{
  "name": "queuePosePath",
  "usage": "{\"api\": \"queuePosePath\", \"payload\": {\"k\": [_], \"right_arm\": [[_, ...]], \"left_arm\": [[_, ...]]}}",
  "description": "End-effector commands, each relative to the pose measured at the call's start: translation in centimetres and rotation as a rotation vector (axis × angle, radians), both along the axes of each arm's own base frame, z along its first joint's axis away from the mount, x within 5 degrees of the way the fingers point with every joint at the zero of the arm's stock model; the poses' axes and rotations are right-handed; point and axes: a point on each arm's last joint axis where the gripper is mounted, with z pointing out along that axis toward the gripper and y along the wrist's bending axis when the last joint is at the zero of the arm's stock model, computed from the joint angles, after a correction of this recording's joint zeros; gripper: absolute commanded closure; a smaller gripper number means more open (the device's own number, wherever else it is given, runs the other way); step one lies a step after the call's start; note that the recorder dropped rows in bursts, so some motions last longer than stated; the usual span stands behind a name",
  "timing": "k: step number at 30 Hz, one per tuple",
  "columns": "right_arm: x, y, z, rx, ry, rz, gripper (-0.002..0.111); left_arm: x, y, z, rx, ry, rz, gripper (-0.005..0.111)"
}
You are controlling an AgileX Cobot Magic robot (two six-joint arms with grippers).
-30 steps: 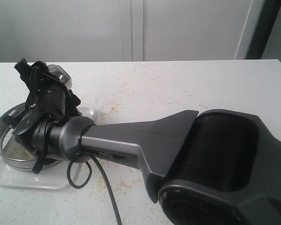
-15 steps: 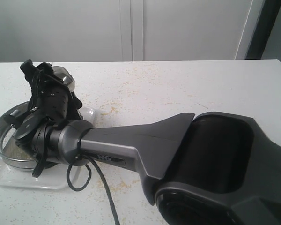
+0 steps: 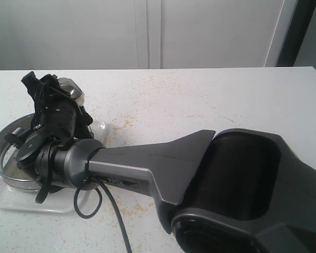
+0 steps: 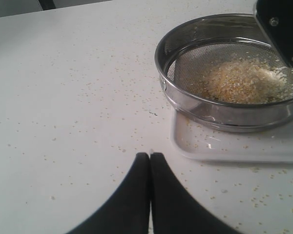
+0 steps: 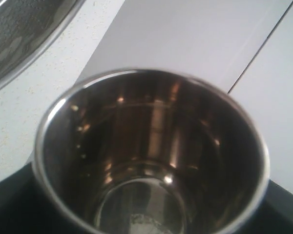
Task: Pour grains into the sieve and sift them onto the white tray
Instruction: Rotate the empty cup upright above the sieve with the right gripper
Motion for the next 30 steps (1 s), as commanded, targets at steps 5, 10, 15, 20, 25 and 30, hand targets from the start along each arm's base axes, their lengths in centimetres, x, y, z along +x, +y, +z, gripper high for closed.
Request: {"api": "queuePosePath", "payload": {"k": [5, 10, 15, 20, 25, 30], "right_arm": [[-0.22, 0.22, 0.76, -0.073, -0.04, 0.024, 0.108], [-0.46, 0.46, 0.92, -0.057, -0.032, 0.042, 0.108], [-0.5, 0.65, 0.91, 0.038, -0.001, 0.047, 0.108], [-0.45, 0.49, 1.23, 0.021, -0.019, 0.031, 0.108], [-0.45, 0.35, 1.21, -0.03, -0.034, 0.027, 0.108], [-0.56, 0.46, 1.3, -0.07, -0.042, 0.044, 0.108]], "left_arm": [[-0.01, -0.03, -0.2, -0.01, 0.002, 0.001, 0.107], [-0.01, -0.03, -0.2, -0.01, 0.002, 0.001, 0.107], [-0.01, -0.03, -0.2, -0.01, 0.002, 0.001, 0.107], [-0.01, -0.03, -0.2, -0.01, 0.002, 0.001, 0.107], [-0.01, -0.03, -0.2, -0.01, 0.002, 0.001, 0.107], [-0.01, -0.03, -0.2, -0.01, 0.002, 0.001, 0.107]]}}
